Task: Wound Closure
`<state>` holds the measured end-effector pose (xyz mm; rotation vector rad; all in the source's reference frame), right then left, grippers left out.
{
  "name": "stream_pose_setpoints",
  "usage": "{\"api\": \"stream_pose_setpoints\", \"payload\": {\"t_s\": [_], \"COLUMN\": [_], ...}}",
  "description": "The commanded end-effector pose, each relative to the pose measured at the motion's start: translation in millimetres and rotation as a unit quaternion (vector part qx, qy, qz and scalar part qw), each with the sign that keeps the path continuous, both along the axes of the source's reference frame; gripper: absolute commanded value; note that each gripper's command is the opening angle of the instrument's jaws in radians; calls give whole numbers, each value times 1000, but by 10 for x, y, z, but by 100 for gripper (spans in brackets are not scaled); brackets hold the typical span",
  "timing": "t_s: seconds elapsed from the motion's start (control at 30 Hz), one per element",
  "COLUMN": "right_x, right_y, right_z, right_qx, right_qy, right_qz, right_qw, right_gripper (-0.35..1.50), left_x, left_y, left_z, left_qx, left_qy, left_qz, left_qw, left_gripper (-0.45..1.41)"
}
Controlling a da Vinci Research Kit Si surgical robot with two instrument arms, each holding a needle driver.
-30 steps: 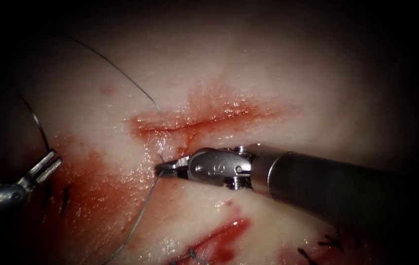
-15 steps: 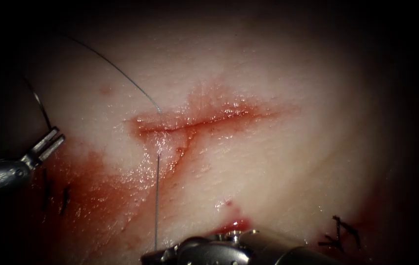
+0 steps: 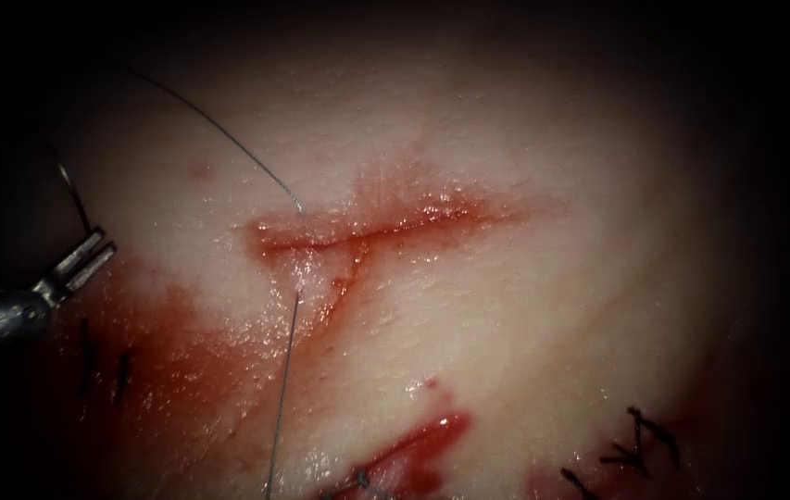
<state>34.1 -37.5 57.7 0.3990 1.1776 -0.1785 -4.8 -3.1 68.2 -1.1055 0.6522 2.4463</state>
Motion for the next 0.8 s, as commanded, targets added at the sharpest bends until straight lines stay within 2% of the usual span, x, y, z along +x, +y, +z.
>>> {"api": "stream_pose_setpoints", "payload": {"t_s": [0.03,0.07,0.2,0.43,0.67,0.8], "right_x": [3,0,-14,-31,-36,-35], "right_y": [26,37,85,160,195,201], "right_z": [7,7,6,20,73,106], "right_qx": [-17,-23,-47,-76,-84,-93], "right_qy": [-5,-8,-7,-9,-17,-18], "right_qz": [29,42,76,96,104,105], "right_qw": [999,999,996,992,991,990], "right_gripper": [96,111,121,121,123,125], "left_x": [-4,-4,-5,-5,-5,-5], "left_y": [6,6,4,1,0,2], "left_z": [5,5,6,9,12,15], "left_qx": [-2,-2,-3,-6,-7,-7], "left_qy": [0,0,1,1,1,1], "left_qz": [-1,-1,-1,-2,-2,-2], "left_qw": [1000,1000,1000,1000,1000,1000], "left_gripper": [-45,-45,-45,-45,-45,-45]}}
